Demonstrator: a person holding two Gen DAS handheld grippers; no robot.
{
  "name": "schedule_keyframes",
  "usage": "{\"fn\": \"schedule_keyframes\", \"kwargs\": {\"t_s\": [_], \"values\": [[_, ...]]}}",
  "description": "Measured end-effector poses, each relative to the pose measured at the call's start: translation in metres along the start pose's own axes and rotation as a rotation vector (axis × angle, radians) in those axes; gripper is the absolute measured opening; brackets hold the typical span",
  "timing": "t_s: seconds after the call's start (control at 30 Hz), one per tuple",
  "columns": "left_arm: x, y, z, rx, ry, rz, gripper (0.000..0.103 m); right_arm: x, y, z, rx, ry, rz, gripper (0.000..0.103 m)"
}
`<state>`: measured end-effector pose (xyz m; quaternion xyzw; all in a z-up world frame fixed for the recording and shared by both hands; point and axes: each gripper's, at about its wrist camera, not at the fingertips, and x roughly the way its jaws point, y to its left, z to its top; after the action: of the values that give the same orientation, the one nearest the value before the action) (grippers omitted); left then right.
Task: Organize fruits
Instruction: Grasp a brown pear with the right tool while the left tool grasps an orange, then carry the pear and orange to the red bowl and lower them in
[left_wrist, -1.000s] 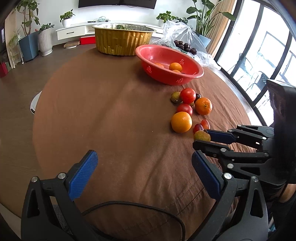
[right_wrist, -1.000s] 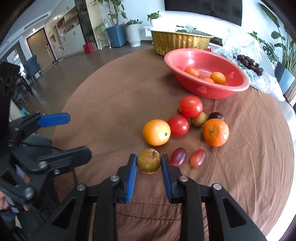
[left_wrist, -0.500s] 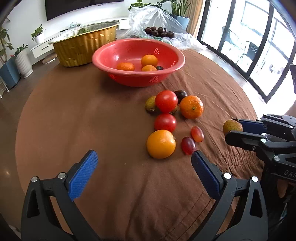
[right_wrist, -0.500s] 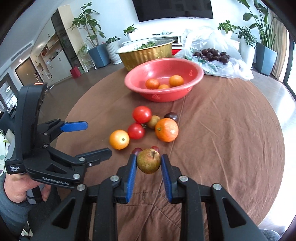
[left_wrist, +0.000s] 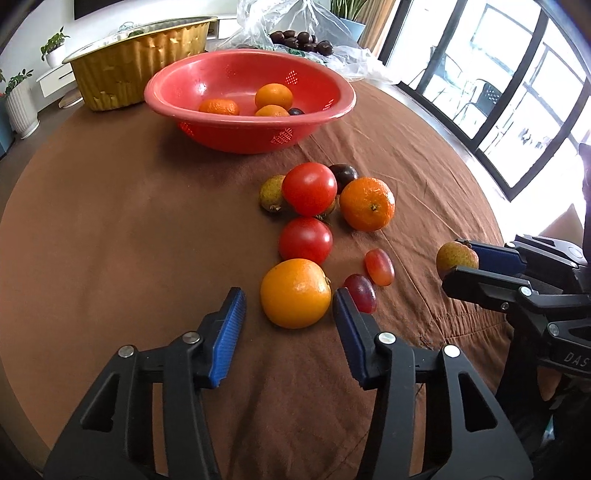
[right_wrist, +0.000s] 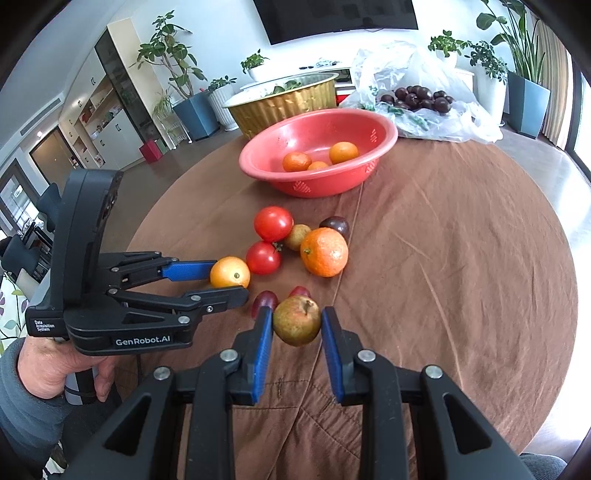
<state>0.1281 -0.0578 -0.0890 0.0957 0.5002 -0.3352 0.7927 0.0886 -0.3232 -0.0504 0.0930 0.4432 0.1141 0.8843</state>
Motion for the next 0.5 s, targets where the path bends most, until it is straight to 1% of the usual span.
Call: {"fn": "schedule_keyframes", "kwargs": {"t_s": [0.07,0.13,0.5], "values": [[0.0007,0.0010,-0.0003,-0.003,-0.002,-0.009,0.044,0.0003,-0.0001,-0.0003,0.000,0.001,-0.001,0.029],[0.0011,0.0014,0.0003,-0.006,-0.004,-0.020,0.035,0.0006,0.0000,-0.0010,0.000,0.002,-0.001,0.029],[-0.0045,0.0048,-0.0063,-0.022,-0.024,-0.028,0.034,0.0031,-0.0013,-0.0026,0.007,0.000,-0.001,0.029]]}}
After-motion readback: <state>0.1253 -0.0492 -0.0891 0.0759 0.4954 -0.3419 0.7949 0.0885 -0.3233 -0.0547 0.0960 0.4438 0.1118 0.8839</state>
